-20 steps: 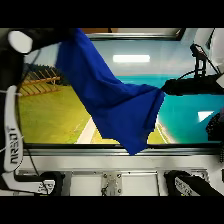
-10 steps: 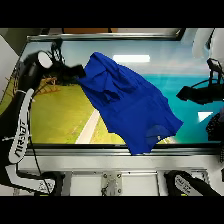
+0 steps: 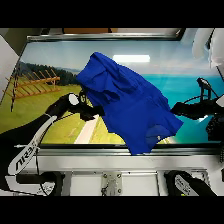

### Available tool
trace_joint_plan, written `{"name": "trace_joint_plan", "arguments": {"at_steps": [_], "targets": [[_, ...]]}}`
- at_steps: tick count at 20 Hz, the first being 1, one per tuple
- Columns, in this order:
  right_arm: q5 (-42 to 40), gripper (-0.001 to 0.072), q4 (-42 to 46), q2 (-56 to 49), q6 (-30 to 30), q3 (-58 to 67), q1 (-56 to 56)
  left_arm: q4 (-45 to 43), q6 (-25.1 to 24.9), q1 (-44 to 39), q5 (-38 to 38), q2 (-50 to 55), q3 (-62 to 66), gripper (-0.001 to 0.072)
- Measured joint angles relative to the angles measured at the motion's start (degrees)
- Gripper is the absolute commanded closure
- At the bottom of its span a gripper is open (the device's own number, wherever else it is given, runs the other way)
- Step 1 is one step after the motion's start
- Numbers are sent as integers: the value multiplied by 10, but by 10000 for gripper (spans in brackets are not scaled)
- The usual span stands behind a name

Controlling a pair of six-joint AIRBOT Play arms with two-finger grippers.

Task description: Fold the clothes and pants, and hang the long-sleeved shirts on hangers.

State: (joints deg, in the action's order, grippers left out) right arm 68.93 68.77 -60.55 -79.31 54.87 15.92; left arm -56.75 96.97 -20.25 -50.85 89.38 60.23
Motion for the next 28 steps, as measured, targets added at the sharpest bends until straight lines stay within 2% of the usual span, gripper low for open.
{"name": "trace_joint_plan", "arguments": {"at_steps": [1, 2, 3, 4, 5, 9, 14, 16, 20, 25, 28], "targets": [[0, 105, -5, 1, 0, -2, 0, 6, 0, -13, 5, 12, 6, 20], [-1, 104, -8, 1, 0, -3, 0, 13, 0, -24, 9, 26, 17, 101], [-1, 105, -11, 1, 0, -4, 0, 16, 0, -33, 12, 39, 30, 401], [-1, 105, -13, 1, 0, -5, 0, 18, 0, -41, 13, 52, 46, 670], [-1, 105, -15, 2, 0, -5, 0, 18, 0, -45, 14, 63, 60, 697], [-1, 105, -19, 7, 11, -6, 0, -27, -2, -27, -1, 84, 136, 697], [0, 105, -19, 20, 26, -7, 0, -125, -1, 73, -76, 89, 272, 689], [1, 105, -19, 23, 28, -7, 0, -146, -2, 113, -99, 90, 313, 102], [2, 117, -19, 28, 37, -7, -7, -165, 0, 159, -130, 73, 330, 103], [16, 127, -10, 37, 42, -7, -90, -170, 0, 143, -81, -35, 193, 102], [28, 127, 41, 39, -16, -7, -203, -183, -2, 114, -56, -108, 97, 102]]}}
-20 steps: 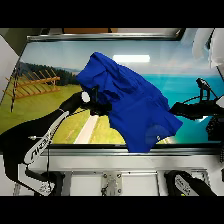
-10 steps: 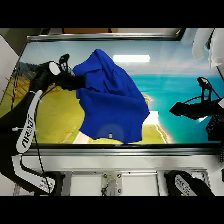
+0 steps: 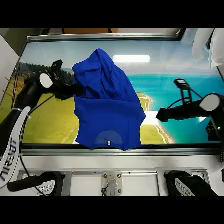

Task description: Fold the clothes and pants, and hang the long-sleeved shirts on hangers.

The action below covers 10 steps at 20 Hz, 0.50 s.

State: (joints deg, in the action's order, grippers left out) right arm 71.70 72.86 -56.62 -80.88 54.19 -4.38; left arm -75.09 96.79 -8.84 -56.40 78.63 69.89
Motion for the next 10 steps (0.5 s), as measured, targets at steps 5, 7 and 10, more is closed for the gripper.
{"name": "trace_joint_plan", "arguments": {"at_steps": [5, 7, 10], "targets": [[5, 127, 129, -14, -234, 0, -239, -15, 2, -25, 24, -109, -116, 102], [1, 127, 165, -35, -320, 0, -320, -15, 5, -24, 33, -144, -145, 102], [-12, 127, 192, -91, -414, 0, -430, -18, 7, -17, 44, -188, -178, 102]]}}
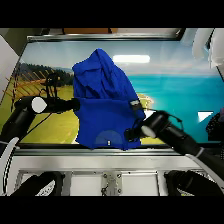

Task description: Fold the clothes and pants, and hang the long-sleeved shirts on hangers.

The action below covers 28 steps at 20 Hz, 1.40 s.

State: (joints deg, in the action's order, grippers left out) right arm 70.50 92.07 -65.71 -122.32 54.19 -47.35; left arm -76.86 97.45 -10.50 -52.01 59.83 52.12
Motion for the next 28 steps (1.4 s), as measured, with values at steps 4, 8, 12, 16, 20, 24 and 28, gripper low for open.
{"name": "trace_joint_plan", "arguments": {"at_steps": [4, 8, 12, 16, 20, 24, 28], "targets": [[-23, 128, 14, -81, -70, 0, -98, 0, 0, 6, 8, -38, -23, 102], [-33, 128, 26, -132, -110, 0, -135, 1, 2, 8, 9, -52, -30, 102], [-35, 129, 55, -153, -144, 0, -145, 3, 2, 8, 8, -55, -31, 102], [-25, 129, 87, -162, -172, 1, -147, 3, 2, 8, 8, -56, -32, 102], [-14, 128, 105, -173, -183, 1, -148, 3, 2, 8, 7, -56, -32, 102], [9, 231, 114, -181, -185, 1, -148, 3, 1, 8, 8, -56, -32, 102], [24, 410, 123, -183, -186, 1, -148, 3, 0, 8, 8, -56, -32, 102]]}}
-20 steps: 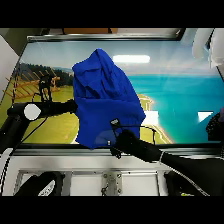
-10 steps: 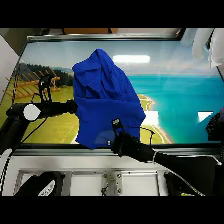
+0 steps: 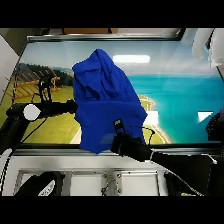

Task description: Fold the clothes and pants, and hang the long-sleeved shirts on hangers.

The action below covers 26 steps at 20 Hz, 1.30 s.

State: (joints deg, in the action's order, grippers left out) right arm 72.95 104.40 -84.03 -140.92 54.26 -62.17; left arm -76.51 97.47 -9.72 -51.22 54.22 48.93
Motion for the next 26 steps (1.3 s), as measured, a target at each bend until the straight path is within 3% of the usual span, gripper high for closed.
{"name": "trace_joint_plan", "arguments": {"at_steps": [17, 19, 26], "targets": [[41, 424, 10, -30, 30, -4, 0, 0, 1, 0, 3, 0, 0, 102], [42, 647, 13, -33, 31, -4, 0, 0, 1, 0, 3, 0, 0, 102], [45, 702, 29, -33, 66, -4, 0, 0, 0, 0, 3, 0, 0, 102]]}}
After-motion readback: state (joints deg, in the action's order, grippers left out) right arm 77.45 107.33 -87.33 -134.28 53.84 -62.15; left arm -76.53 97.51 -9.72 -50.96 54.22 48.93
